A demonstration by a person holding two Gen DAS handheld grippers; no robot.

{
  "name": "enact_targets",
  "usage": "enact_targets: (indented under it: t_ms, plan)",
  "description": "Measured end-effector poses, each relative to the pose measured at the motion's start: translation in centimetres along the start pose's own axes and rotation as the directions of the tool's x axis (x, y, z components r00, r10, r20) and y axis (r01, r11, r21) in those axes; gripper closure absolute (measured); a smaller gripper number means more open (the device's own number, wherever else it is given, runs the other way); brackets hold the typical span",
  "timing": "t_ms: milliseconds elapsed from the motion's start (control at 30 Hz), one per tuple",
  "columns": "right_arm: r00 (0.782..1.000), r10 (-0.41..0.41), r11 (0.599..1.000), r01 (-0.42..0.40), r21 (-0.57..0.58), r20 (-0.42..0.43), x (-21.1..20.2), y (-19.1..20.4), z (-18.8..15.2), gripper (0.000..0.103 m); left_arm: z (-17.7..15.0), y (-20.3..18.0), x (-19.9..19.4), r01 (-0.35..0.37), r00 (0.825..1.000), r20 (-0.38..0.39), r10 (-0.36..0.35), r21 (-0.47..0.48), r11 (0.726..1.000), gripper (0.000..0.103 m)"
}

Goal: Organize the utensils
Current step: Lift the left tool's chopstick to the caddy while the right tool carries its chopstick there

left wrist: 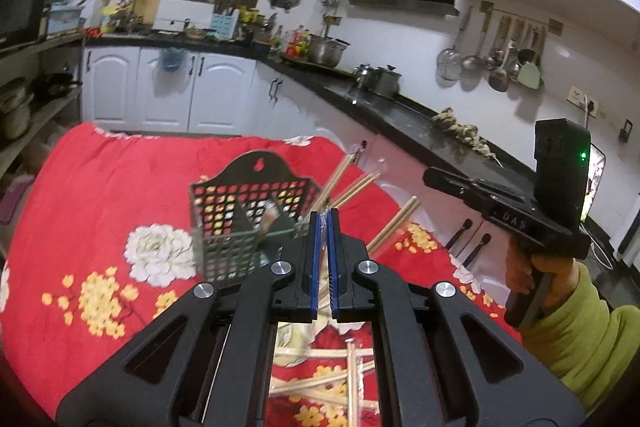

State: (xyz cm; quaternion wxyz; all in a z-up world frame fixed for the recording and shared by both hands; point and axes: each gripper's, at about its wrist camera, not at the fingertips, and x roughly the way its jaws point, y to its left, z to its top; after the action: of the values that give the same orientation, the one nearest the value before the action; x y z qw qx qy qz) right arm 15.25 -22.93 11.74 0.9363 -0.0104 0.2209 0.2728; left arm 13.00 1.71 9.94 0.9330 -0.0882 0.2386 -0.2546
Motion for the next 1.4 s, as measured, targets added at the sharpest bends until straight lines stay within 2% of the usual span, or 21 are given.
enact_targets:
  t_ms: [433, 767, 1067, 1400]
  plan:
    - [0.998, -0.017, 0.999, 0.02, -0.036, 0.066, -2.5, 0.7, 2.5, 0.101, 4.4, -2.7, 0.7, 0.032, 0.997, 0.074, -0.037, 0.064, 0.997, 0.102]
    - [0.991, -0.004, 0.998, 0.012, -0.06, 0.137, -3.7, 1.6, 5.9, 0.101, 8.5, -4.4, 0.7, 0.017, 0.989, 0.146, -0.032, 0.105, 0.994, 0.102]
    - [0.98, 0.007, 0.998, 0.005, -0.059, 0.196, -3.1, 2.1, 9.9, 0.101, 12.2, -4.3, 0.3, -0.043, 0.976, 0.218, 0.016, 0.115, 0.992, 0.102]
    - [0.977, -0.017, 0.999, 0.023, -0.026, 0.214, -0.4, 0.8, 13.0, 0.102, 14.6, -1.5, 1.0, -0.119, 0.963, 0.252, 0.096, 0.078, 0.99, 0.102]
